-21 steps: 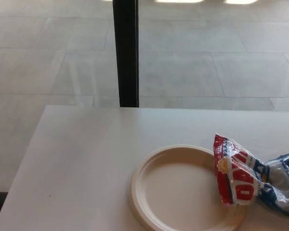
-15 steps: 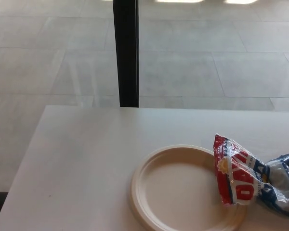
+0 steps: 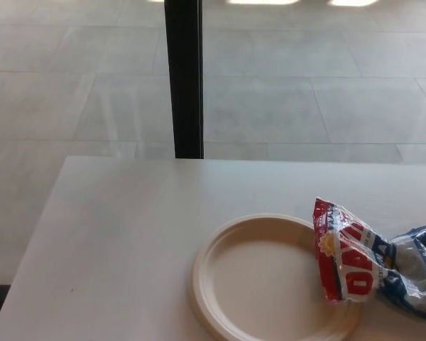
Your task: The robot uses its right hand to pick up a bag of sunflower seeds kept in the middle of the desk and tilts it over a plate kept next to it to pour out a few seeds and then puts the bag of seeds back on the desk
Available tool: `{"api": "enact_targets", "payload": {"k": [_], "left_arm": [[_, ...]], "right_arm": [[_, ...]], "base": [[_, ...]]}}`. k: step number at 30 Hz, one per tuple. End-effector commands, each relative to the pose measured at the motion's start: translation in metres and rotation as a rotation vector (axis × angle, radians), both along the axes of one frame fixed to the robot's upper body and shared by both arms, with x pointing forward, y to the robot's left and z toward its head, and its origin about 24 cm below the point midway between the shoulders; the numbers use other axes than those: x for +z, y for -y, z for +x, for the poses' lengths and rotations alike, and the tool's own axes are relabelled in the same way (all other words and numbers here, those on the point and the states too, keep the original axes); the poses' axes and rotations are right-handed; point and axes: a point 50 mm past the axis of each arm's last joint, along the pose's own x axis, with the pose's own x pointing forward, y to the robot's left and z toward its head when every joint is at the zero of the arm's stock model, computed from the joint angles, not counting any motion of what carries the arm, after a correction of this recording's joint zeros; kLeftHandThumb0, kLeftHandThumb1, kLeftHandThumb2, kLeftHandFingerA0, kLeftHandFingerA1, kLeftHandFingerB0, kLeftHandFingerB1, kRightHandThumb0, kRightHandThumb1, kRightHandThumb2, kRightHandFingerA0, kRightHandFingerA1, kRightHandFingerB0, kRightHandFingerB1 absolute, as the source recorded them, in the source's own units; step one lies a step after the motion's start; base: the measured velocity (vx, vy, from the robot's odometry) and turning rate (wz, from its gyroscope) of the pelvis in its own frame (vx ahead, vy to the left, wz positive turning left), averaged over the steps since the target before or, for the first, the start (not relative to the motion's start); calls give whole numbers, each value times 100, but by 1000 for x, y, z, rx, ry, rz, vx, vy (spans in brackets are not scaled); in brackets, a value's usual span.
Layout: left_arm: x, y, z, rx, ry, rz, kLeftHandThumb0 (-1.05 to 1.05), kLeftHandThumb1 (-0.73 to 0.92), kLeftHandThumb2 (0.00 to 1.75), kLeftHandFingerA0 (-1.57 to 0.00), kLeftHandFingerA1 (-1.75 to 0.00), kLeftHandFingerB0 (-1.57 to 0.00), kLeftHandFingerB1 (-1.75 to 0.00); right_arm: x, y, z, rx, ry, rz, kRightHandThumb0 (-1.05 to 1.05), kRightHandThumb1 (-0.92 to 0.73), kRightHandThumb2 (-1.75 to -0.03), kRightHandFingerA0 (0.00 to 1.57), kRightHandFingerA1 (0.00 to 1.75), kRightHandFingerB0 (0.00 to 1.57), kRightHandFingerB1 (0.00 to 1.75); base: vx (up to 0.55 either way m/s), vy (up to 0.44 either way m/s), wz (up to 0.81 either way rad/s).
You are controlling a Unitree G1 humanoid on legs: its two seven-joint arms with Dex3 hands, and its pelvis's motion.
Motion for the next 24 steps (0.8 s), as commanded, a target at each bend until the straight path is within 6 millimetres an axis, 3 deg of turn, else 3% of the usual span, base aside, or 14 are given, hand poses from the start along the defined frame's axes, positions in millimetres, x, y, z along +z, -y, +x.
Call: {"api": "enact_targets", "payload": {"k": [1,3,4,5,6,9,15,16,18,20,21,22,23,24], "left_arm": [[8,-9,9,-30,83,24,-83,77,63,-48,-43,-25,-30],[7,-9,12,-35,87,34,-83,77,63,-48,-43,-25,-30],[6,-8,13,9,116,22,-79,73,63,-49,-47,-25,-30],[6,-8,15,48,154,4,-80,58,96,-43,-59,-17,-45],[7,-8,18,78,201,-10,-78,72,62,-43,-49,-26,-32],[6,-7,23,132,256,-32,-78,69,61,-43,-49,-26,-32],[7,-8,26,77,252,-32,-82,71,62,-46,-49,-24,-31],[7,-7,24,73,251,-33,-82,57,95,-40,-58,-18,-45],[7,-8,23,61,219,-9,-77,75,63,-43,-48,-24,-32],[7,-7,23,46,211,0,-77,75,63,-43,-48,-24,-32],[7,-7,21,59,217,-8,-77,74,63,-43,-48,-26,-32],[7,-7,21,59,217,-8,-77,74,63,-43,-48,-26,-32],[6,-6,19,56,206,-4,-79,74,63,-42,-46,-26,-32],[6,-7,18,63,201,-6,-79,74,63,-42,-47,-25,-32]], "right_arm": [[85,46,77,49,479,-174,-91,-61,-100,0,53,0,38],[106,43,98,114,511,-221,-91,-61,-100,0,53,0,38],[127,38,118,188,561,-264,-83,-74,-64,0,83,0,54],[141,33,133,242,589,-291,-88,-58,-97,13,71,2,50],[151,28,145,290,615,-314,-83,-56,-95,11,68,2,51],[168,17,168,373,675,-334,-80,-54,-88,10,64,10,57],[199,-28,219,666,690,-376,-81,-52,-90,3,39,5,51],[205,-37,228,749,677,-382,-89,-54,-93,9,18,3,39],[202,-54,247,918,596,-423,-91,-66,-100,0,7,0,13],[200,-63,256,971,553,-422,-91,-66,-100,0,7,0,13],[198,-68,263,1009,506,-432,-81,-78,-64,0,0,0,3],[198,-69,263,1009,504,-432,-81,-78,-64,0,0,0,3],[194,-75,271,1056,467,-408,-98,-64,-96,0,0,0,0],[188,-83,278,1107,420,-400,-98,-62,-97,0,4,0,0]], "base": [[0,0,0],[0,0,0],[0,0,0],[0,0,0],[0,0,0],[0,0,0],[0,0,0],[0,0,0],[0,0,0],[0,0,0],[0,0,0],[0,0,0],[0,0,0],[0,0,0]]}}
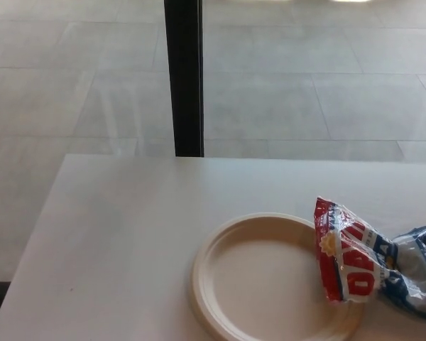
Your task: The robot uses its right hand to pick up a bag of sunflower seeds kept in the middle of the desk and tilts it over a plate kept next to it to pour out a few seeds and then puts the bag of seeds back on the desk
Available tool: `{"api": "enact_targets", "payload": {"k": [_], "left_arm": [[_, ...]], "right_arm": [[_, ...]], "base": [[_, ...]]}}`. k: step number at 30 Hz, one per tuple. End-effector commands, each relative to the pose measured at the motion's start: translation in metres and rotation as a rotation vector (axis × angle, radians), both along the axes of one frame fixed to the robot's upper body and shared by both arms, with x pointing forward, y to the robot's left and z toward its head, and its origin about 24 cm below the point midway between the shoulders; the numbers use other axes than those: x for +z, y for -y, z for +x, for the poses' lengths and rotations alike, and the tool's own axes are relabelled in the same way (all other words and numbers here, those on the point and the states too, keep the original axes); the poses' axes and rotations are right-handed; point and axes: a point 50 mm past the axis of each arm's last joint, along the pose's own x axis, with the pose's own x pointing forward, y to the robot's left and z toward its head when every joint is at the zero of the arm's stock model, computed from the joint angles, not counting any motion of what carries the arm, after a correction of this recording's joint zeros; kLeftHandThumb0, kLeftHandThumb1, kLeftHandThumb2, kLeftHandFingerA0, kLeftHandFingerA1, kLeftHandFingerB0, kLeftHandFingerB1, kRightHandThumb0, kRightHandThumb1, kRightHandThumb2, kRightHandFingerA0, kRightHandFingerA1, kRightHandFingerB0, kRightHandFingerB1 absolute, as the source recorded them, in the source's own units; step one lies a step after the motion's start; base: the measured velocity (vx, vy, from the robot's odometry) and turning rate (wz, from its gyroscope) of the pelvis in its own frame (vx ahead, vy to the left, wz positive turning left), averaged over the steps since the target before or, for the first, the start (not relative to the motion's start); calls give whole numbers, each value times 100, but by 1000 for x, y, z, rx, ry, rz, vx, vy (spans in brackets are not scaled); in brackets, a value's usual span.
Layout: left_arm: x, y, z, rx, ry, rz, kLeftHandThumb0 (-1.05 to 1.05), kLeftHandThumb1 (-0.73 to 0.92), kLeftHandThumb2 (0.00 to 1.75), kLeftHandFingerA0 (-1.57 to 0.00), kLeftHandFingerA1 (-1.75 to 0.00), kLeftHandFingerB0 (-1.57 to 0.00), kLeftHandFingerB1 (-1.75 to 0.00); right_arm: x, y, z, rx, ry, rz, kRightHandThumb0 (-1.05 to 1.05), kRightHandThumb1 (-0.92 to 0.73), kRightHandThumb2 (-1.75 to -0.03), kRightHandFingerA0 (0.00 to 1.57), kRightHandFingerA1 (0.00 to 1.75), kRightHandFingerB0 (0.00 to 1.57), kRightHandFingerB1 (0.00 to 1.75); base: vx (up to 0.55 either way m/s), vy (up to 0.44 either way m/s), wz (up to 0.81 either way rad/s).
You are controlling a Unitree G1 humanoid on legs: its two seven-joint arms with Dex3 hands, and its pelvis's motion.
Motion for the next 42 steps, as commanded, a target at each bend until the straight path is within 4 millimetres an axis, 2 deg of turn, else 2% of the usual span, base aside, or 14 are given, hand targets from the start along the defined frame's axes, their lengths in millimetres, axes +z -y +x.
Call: {"api": "enact_targets", "payload": {"k": [1,13,14,22,23,24,26,28,29,30,33,34,35,42], "left_arm": [[6,-5,-1,19,76,11,-78,75,63,-43,-48,-25,-32],[5,-3,0,6,70,5,-83,61,97,-39,-58,-18,-45],[5,-3,0,-3,67,3,-78,75,63,-45,-47,-25,-32],[4,-3,1,-25,60,22,-87,61,98,-41,-56,-19,-44],[5,-3,1,-14,65,11,-81,73,63,-45,-48,-25,-31],[4,-3,0,8,75,-2,-84,60,96,-42,-57,-20,-45],[4,-2,0,4,74,0,-83,60,97,-42,-57,-19,-45],[4,-2,-5,8,66,-1,-82,72,62,-47,-48,-25,-31],[4,-2,-5,-2,60,5,-86,59,97,-44,-58,-19,-44],[4,-2,-5,-5,59,7,-81,72,62,-47,-48,-26,-32],[4,-2,-4,-2,51,14,-79,74,63,-47,-46,-27,-32],[4,-2,-4,-11,47,10,-79,58,96,-39,-56,-20,-45],[4,-2,-4,-9,44,10,-80,73,62,-48,-46,-27,-32],[3,-1,-5,7,42,10,-80,73,62,-48,-46,-28,-32]], "right_arm": [[21,-59,58,378,-225,-191,-97,-62,-97,0,5,0,0],[-30,-95,74,528,-467,-315,-89,-58,-98,0,13,0,14],[-33,-96,75,530,-482,-324,-91,-60,-98,0,11,0,12],[-52,-94,80,499,-574,-367,-92,-63,-100,0,12,0,12],[-53,-93,80,496,-580,-372,-93,-62,-102,0,14,0,12],[-56,-92,81,493,-590,-389,-93,-64,-102,0,14,0,12],[-57,-92,81,496,-590,-400,-93,-64,-102,0,14,0,14],[-64,-91,77,494,-614,-402,-92,-64,-101,0,15,0,14],[-65,-91,77,494,-615,-407,-91,-62,-101,0,16,0,16],[-66,-93,78,495,-617,-414,-89,-61,-101,1,17,0,18],[-68,-97,78,508,-622,-443,-93,-61,-101,0,13,0,13],[-69,-100,78,516,-627,-449,-88,-58,-100,0,15,0,18],[-70,-104,79,533,-626,-455,-86,-54,-82,0,13,0,16],[-71,-115,81,556,-616,-501,-101,-62,-96,0,7,0,14]], "base": [[0,0,0],[-1,0,1],[0,0,0],[0,0,0],[0,0,0],[0,0,0],[0,0,0],[0,0,0],[0,0,0],[0,0,0],[0,0,0],[0,0,0],[0,0,0],[0,0,0]]}}
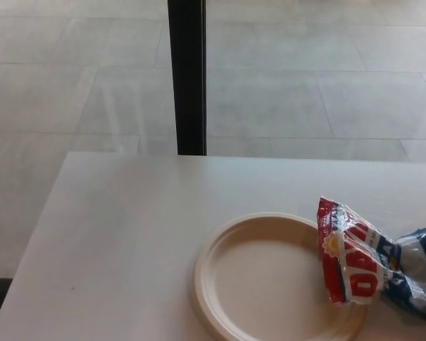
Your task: The robot uses its right hand to pick up a bag of sunflower seeds kept in the middle of the desk and tilts it over a plate kept next to it to pour out a few seeds and then puts the bag of seeds back on the desk
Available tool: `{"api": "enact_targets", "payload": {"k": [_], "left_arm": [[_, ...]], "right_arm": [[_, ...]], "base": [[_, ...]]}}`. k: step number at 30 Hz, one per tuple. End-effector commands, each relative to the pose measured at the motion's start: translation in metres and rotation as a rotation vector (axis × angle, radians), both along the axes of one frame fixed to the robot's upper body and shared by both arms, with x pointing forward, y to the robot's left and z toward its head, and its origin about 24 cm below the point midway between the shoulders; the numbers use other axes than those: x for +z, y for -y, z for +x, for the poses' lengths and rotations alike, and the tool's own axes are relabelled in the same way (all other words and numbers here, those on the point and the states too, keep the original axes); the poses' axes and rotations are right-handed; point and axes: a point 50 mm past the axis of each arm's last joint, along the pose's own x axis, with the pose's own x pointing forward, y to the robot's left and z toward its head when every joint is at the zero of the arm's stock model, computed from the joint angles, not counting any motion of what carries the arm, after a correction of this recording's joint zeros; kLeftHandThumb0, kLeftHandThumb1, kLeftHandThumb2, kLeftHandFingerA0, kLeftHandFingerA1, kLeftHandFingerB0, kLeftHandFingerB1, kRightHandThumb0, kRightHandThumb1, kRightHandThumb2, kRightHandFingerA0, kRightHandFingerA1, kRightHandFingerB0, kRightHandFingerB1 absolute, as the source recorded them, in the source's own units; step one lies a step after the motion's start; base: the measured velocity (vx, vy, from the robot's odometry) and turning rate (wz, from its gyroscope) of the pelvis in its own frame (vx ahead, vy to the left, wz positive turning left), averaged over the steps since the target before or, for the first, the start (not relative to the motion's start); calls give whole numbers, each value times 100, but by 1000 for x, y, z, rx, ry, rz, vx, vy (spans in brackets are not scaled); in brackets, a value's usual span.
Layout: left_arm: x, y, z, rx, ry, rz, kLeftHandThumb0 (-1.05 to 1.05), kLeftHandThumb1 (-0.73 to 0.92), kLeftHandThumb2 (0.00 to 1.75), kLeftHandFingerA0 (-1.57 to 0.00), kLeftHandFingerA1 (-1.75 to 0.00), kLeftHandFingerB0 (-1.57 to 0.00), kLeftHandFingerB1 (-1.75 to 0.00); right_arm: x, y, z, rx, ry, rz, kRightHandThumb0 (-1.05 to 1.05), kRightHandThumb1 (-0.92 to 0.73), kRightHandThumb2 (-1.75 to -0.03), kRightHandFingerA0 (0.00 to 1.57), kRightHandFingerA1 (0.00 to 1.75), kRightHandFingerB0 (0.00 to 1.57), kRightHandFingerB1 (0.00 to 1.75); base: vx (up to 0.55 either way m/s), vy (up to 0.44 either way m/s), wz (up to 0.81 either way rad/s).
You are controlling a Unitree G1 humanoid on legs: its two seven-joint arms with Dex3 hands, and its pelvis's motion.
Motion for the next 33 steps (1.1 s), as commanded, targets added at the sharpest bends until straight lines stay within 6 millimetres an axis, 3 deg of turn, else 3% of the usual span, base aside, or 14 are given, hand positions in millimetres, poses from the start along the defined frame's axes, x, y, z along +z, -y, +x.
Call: {"api": "enact_targets", "payload": {"k": [1,3,4,5,7,9,10,14,15,16,17,19,20,33], "left_arm": [[2,-3,0,4,0,16,-79,74,63,-46,-46,-27,-32],[2,-3,0,4,-1,13,-79,74,63,-46,-46,-27,-32],[4,-3,-1,-18,10,16,-86,61,97,-40,-56,-19,-44],[3,-3,-1,-14,9,9,-84,61,97,-39,-57,-18,-44],[3,-3,-1,-5,9,9,-83,61,97,-40,-57,-19,-45],[3,-3,-2,-1,9,9,-83,61,97,-40,-57,-19,-45],[2,-2,-2,21,25,-11,-76,73,62,-41,-48,-25,-32],[2,-3,0,1,10,10,-80,74,63,-44,-46,-26,-31],[3,-4,1,-5,15,16,-81,72,62,-44,-46,-26,-32],[3,-4,2,7,27,15,-84,57,96,-42,-58,-20,-45],[3,-4,1,7,32,15,-89,59,96,-40,-56,-19,-44],[3,-4,2,7,35,14,-89,59,96,-40,-56,-19,-44],[4,-4,2,-15,24,25,-81,73,63,-43,-46,-28,-32],[0,-2,6,5,21,29,-79,74,63,-46,-46,-31,-33]], "right_arm": [[3,-4,2,24,31,-61,-85,-69,-61,0,11,0,23],[3,-5,3,26,33,-66,-85,-69,-61,0,11,0,23],[3,-6,6,34,44,-105,-90,-69,-62,0,14,0,24],[3,-5,7,26,41,-110,-101,-61,-97,0,4,0,13],[2,-4,7,26,43,-113,-88,-68,-61,0,12,0,25],[2,-4,7,26,44,-114,-88,-68,-61,0,12,0,25],[0,-2,7,19,30,-134,-85,-67,-61,0,12,0,27],[-7,3,6,-3,18,-143,-85,-64,-62,0,7,0,35],[-8,0,6,7,15,-164,-102,-61,-96,0,8,3,23],[-10,0,7,15,16,-180,-104,-61,-97,0,6,3,22],[-12,-2,7,20,18,-174,-90,-61,-64,0,4,0,36],[-11,-2,8,22,23,-175,-90,-61,-64,0,4,0,36],[-14,-10,8,54,37,-187,-95,-55,-93,0,13,2,27],[-24,-37,4,210,97,-368,-87,-50,-90,0,15,0,22]], "base": [[0,0,0],[0,0,0],[0,0,0],[0,0,0],[0,0,0],[0,0,0],[0,0,0],[0,0,0],[0,0,0],[0,0,0],[0,0,0],[0,0,0],[0,0,0],[0,0,0]]}}
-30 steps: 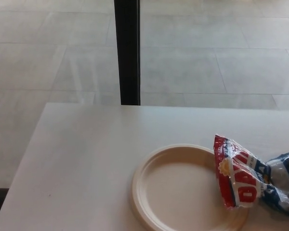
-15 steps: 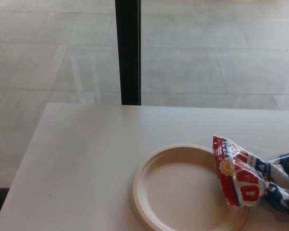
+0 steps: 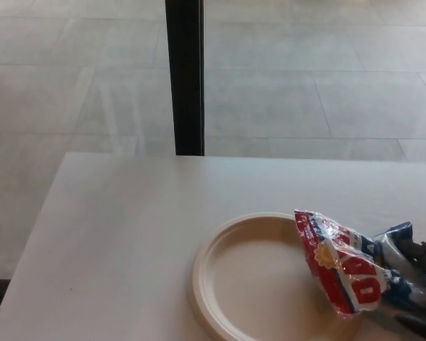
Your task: The robot uses its right hand to pick up a bag of sunflower seeds kept in the middle of the desk and tilts it over a plate kept next to it to pour out a few seeds and then puts the bag of seeds back on the desk
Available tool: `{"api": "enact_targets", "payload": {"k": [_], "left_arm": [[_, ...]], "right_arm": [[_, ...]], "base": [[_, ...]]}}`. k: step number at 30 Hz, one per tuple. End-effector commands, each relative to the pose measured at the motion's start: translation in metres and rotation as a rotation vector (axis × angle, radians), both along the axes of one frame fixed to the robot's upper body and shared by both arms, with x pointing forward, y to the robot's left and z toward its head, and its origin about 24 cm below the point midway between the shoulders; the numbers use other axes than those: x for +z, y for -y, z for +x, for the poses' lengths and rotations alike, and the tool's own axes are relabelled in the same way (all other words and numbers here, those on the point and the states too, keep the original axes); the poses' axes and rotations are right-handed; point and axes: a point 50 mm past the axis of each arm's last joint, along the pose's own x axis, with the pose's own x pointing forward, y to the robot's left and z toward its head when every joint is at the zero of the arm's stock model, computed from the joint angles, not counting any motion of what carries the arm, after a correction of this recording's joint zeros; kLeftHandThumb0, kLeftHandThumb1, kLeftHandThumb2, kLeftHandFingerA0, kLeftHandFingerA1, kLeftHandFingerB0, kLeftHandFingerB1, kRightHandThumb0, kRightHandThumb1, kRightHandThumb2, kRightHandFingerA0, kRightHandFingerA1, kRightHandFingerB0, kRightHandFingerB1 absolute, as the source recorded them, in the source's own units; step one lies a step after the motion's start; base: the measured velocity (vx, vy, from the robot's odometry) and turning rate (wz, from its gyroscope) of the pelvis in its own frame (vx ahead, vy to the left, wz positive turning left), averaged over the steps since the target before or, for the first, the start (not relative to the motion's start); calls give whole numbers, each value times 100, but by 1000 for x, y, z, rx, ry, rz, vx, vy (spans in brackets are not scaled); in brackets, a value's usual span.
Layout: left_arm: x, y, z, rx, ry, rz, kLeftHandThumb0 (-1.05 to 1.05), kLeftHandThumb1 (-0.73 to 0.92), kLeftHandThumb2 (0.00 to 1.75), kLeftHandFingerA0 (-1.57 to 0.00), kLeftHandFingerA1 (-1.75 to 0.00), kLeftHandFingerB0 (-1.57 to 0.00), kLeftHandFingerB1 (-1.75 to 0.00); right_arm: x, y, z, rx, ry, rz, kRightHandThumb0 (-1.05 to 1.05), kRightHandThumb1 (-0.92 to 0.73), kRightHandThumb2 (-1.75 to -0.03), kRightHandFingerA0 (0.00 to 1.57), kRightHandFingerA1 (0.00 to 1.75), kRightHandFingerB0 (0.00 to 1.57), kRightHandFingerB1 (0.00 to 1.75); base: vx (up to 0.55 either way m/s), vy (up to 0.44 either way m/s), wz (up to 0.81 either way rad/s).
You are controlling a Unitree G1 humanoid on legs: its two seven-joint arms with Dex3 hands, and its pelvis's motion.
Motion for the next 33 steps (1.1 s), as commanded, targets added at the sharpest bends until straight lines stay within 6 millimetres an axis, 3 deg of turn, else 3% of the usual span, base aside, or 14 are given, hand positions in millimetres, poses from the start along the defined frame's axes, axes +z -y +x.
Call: {"api": "enact_targets", "payload": {"k": [1,5,7,8,9,12,13,15,17,23,29,30,31,33], "left_arm": [[1,-3,3,32,19,17,-80,73,62,-46,-47,-33,-34],[0,-2,4,71,39,18,-74,72,62,-46,-50,-35,-36],[0,-1,4,54,33,24,-76,73,62,-48,-49,-36,-36],[-1,-1,4,62,39,21,-75,72,62,-48,-51,-37,-37],[-1,0,4,80,52,11,-75,71,61,-47,-51,-37,-37],[-1,0,4,77,50,11,-75,72,62,-46,-50,-37,-36],[-1,0,3,89,57,6,-74,71,61,-45,-50,-37,-37],[-1,0,2,121,66,2,-72,70,61,-48,-51,-38,-37],[-2,1,3,121,66,3,-70,71,61,-46,-50,-37,-38],[-2,1,4,112,70,-6,-71,69,61,-46,-50,-38,-38],[-2,1,4,134,75,-7,-71,67,60,-50,-54,-39,-38],[-2,1,5,142,81,-12,-68,52,92,-43,-61,-33,-52],[-2,1,5,136,79,-11,-68,69,61,-47,-52,-39,-39],[-2,1,5,112,69,-1,-68,70,61,-47,-50,-40,-39]], "right_arm": [[-6,-14,-2,95,13,-130,-89,-51,-92,0,17,0,21],[-7,-22,-6,148,11,-241,-84,-51,-87,0,13,0,18],[-10,-25,-8,145,40,-334,-70,-40,-82,0,36,0,26],[-10,-25,-8,138,48,-333,-61,-46,-53,7,87,0,26],[-12,-25,-9,122,65,-345,-65,-35,-78,49,106,0,30],[-15,-25,-10,84,118,-389,-54,-51,-76,78,88,4,30],[-16,-25,-10,78,137,-400,-43,-64,-59,94,89,9,31],[-20,-25,-11,75,200,-458,-30,-71,-64,94,146,17,36],[-23,-24,-11,89,222,-492,-28,-72,-69,91,170,20,41],[-28,-20,-11,110,221,-548,-23,-72,-69,91,172,23,44],[-36,-12,-13,90,230,-518,-19,-71,-105,93,175,67,88],[-37,-12,-14,98,229,-524,-24,-63,-117,91,169,92,105],[-38,-11,-14,101,223,-513,-26,-54,-126,94,162,100,119],[-40,-11,-17,99,217,-463,-26,-55,-128,101,159,100,127]], "base": [[0,0,0],[0,0,0],[0,0,0],[0,0,0],[0,0,0],[0,0,0],[0,0,0],[0,0,0],[0,0,0],[0,0,0],[0,0,0],[0,0,0],[0,0,0],[0,0,0]]}}
